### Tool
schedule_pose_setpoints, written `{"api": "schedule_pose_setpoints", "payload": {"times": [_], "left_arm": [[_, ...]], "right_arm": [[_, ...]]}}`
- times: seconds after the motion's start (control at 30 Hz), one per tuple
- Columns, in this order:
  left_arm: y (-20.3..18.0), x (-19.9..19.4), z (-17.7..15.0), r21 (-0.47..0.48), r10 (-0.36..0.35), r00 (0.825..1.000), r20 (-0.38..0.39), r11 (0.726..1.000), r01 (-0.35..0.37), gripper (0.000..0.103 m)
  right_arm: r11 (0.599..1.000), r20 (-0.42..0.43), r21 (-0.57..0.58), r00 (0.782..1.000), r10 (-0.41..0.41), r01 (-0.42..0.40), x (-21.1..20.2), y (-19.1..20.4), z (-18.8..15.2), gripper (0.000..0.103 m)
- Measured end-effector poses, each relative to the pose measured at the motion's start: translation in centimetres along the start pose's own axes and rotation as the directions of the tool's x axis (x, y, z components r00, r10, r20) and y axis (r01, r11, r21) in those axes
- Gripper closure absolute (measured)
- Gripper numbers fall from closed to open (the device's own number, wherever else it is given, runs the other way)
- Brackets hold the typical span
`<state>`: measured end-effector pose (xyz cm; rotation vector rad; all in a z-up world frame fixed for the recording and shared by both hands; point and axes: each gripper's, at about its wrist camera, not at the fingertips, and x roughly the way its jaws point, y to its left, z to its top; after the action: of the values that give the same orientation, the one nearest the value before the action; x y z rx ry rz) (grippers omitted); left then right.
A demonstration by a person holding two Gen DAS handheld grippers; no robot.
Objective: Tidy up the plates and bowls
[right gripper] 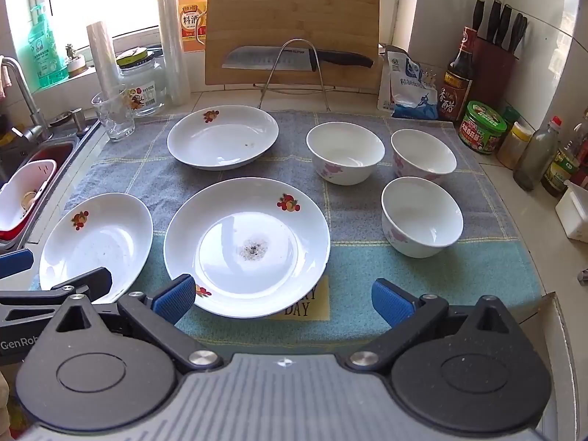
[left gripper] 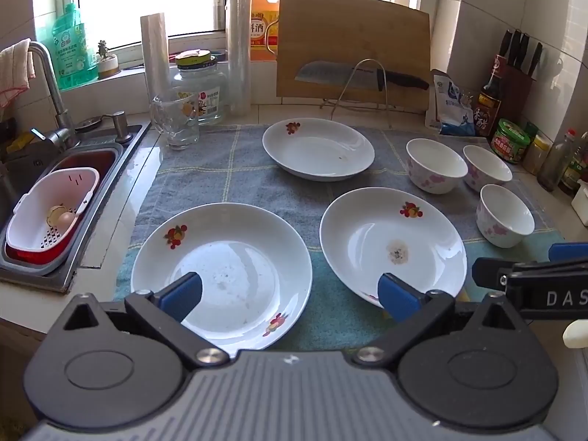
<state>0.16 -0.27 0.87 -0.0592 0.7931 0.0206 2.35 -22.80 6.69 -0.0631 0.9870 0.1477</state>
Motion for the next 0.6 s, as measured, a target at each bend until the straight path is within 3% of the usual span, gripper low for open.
{"api": "schedule_pose_setpoints", "payload": {"times": [0.6], "left_arm": [[-0.22, -0.07, 0.14, 0.005, 0.004, 1.0, 0.008, 1.0, -0.004, 0.002]], "right_arm": [[1.0, 0.01, 0.007, 1.0, 0.007, -0.007, -0.16, -0.1, 0.08, 0.0]]}}
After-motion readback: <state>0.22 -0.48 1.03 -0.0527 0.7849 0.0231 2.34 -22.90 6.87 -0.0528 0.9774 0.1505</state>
